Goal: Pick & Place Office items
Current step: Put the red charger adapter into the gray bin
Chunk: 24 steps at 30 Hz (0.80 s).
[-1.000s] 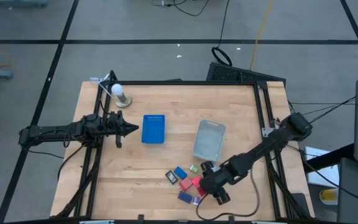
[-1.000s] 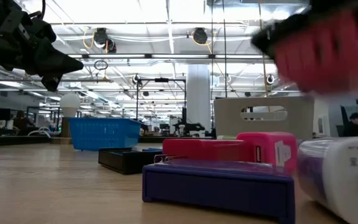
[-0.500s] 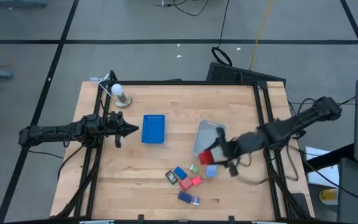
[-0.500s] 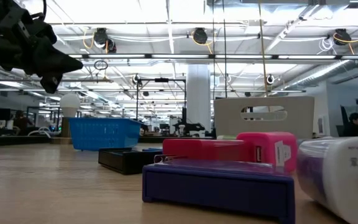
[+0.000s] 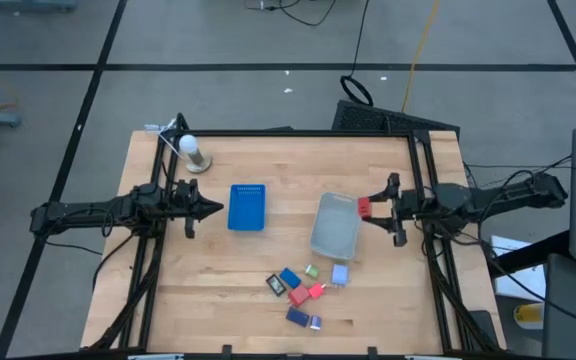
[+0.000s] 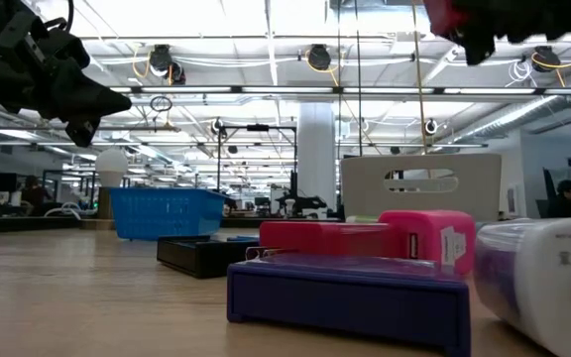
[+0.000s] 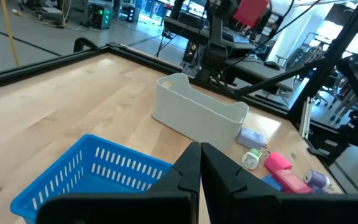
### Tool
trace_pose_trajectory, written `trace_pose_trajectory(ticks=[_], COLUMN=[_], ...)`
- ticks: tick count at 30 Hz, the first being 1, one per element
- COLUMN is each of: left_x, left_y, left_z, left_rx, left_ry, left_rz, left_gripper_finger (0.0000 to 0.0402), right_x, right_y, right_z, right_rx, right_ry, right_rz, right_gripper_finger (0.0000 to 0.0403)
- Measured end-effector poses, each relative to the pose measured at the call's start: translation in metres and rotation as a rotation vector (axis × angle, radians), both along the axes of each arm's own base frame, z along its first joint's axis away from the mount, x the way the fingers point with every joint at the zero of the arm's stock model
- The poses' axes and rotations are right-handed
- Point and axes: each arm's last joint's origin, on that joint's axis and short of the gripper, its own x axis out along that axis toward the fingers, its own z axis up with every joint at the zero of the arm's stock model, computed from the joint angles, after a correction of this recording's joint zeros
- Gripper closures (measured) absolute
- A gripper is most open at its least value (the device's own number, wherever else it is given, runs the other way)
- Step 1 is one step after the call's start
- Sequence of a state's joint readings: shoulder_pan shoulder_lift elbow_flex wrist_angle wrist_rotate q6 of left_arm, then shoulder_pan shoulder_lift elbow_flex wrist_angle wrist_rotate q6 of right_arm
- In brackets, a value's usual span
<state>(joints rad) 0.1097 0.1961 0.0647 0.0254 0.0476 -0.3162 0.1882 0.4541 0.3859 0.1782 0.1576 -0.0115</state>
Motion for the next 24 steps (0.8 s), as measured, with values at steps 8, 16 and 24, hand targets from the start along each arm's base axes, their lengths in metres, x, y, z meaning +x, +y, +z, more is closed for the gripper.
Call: trace_pose_trajectory(ticks=[8,16,24], left_x=[0.000,0.000,0.000], left_y=[0.000,0.000,0.000], left_z=[0.000,0.000,0.000], left_rx=[0.034,0.049,0.060], left_ry=[0.002,0.003,0.004], left_rz=[0.001,-0.001,-0.001], left_gripper_finger=[0.0392,0.0392,0.0392], right_x=[-0.018,-0.023,-0.025], right_y=[-0.004,-0.005,-0.006], right_z=[-0.037,-0.063,-0.063], right_rx=[-0.003,-0.017,-0.008], right_ry=[-0.126,-0.128,-0.131], right_rz=[-0.004,-0.035,-0.055], right_gripper_finger=[0.0195,0.0195,0.0195])
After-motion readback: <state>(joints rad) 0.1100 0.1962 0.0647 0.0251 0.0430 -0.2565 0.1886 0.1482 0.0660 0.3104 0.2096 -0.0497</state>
